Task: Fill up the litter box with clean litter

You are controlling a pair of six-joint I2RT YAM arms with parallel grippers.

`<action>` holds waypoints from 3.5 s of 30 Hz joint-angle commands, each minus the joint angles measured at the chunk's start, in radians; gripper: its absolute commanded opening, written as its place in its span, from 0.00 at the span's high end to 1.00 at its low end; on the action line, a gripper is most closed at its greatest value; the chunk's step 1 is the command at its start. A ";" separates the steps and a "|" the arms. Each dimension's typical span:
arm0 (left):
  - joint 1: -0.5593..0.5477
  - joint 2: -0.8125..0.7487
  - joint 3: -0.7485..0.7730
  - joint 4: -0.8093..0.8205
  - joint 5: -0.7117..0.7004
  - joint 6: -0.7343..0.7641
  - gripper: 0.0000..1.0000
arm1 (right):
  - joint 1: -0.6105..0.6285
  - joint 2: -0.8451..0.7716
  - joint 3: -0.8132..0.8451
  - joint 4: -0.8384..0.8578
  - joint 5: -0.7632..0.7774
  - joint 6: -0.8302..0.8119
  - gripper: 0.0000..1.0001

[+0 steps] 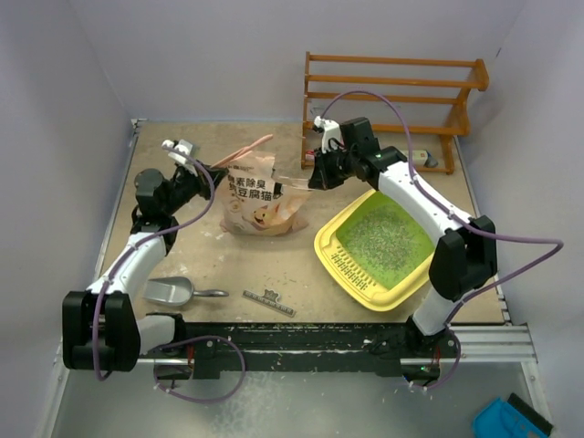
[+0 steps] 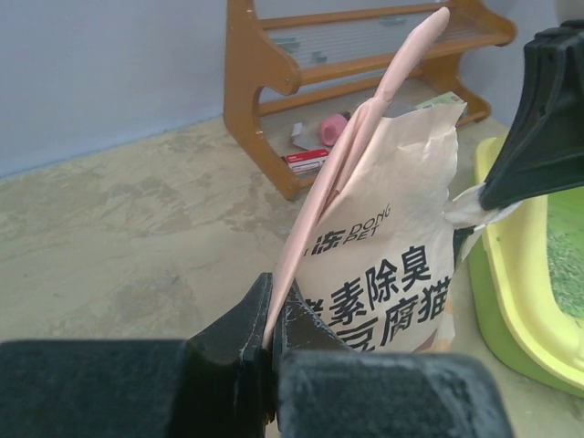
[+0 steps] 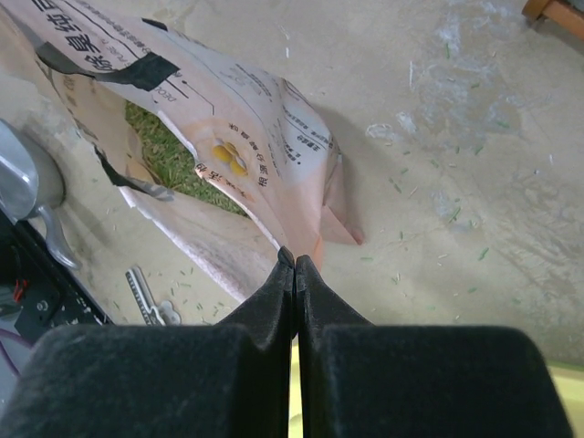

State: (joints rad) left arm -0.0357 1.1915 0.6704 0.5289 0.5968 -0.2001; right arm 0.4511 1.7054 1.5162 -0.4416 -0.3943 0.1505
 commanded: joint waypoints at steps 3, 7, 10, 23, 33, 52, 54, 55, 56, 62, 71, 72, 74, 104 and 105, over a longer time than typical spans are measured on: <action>0.044 0.007 0.125 0.062 0.139 -0.041 1.00 | -0.039 -0.095 -0.062 0.004 -0.015 -0.039 1.00; 0.047 -0.031 0.111 0.026 0.243 -0.048 1.00 | -0.060 -0.094 -0.066 0.026 -0.088 -0.039 1.00; 0.055 -0.048 0.077 0.034 0.309 -0.100 1.00 | -0.090 -0.084 -0.069 0.039 -0.145 -0.011 1.00; 0.057 0.028 -0.031 0.217 0.357 -0.319 0.39 | -0.094 -0.055 -0.068 0.032 -0.208 -0.020 1.00; 0.056 0.147 -0.139 0.518 0.326 -0.506 0.46 | -0.094 -0.038 -0.071 0.045 -0.228 -0.010 1.00; 0.169 0.490 -0.044 1.120 0.588 -1.107 1.00 | -0.281 0.021 -0.078 0.045 -0.520 0.161 1.00; 0.169 0.510 -0.033 1.120 0.608 -1.138 1.00 | -0.291 0.035 -0.101 0.085 -0.564 0.205 1.00; 0.169 0.513 -0.031 1.119 0.617 -1.149 1.00 | -0.293 0.042 -0.111 0.122 -0.585 0.232 1.00; 0.169 0.513 -0.029 1.117 0.624 -1.162 1.00 | -0.294 0.050 -0.115 0.138 -0.608 0.250 1.00; 0.169 0.478 0.028 0.967 0.732 -1.227 1.00 | -0.295 0.085 -0.081 0.083 -0.603 0.241 1.00; 0.157 0.188 0.387 -0.718 0.519 -0.139 1.00 | -0.279 0.024 -0.050 0.036 -0.436 0.094 1.00; 0.157 0.184 0.396 -0.727 0.519 -0.138 1.00 | -0.275 -0.015 -0.085 0.075 -0.410 0.079 0.90; 0.157 0.186 0.405 -0.730 0.518 -0.148 1.00 | -0.273 -0.095 -0.208 0.218 -0.407 0.090 0.73; 0.155 -0.016 0.236 -0.286 0.451 -0.352 0.58 | -0.040 0.046 -0.051 0.130 -0.179 -0.052 0.62; 0.155 -0.008 0.227 -0.253 0.470 -0.366 0.57 | -0.039 0.051 -0.048 0.128 -0.171 -0.050 0.66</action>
State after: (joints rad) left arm 0.1177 1.2003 0.9443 0.0067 1.0012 -0.4717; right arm 0.4076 1.7390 1.4258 -0.2794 -0.6151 0.1303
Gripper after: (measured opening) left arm 0.409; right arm 0.390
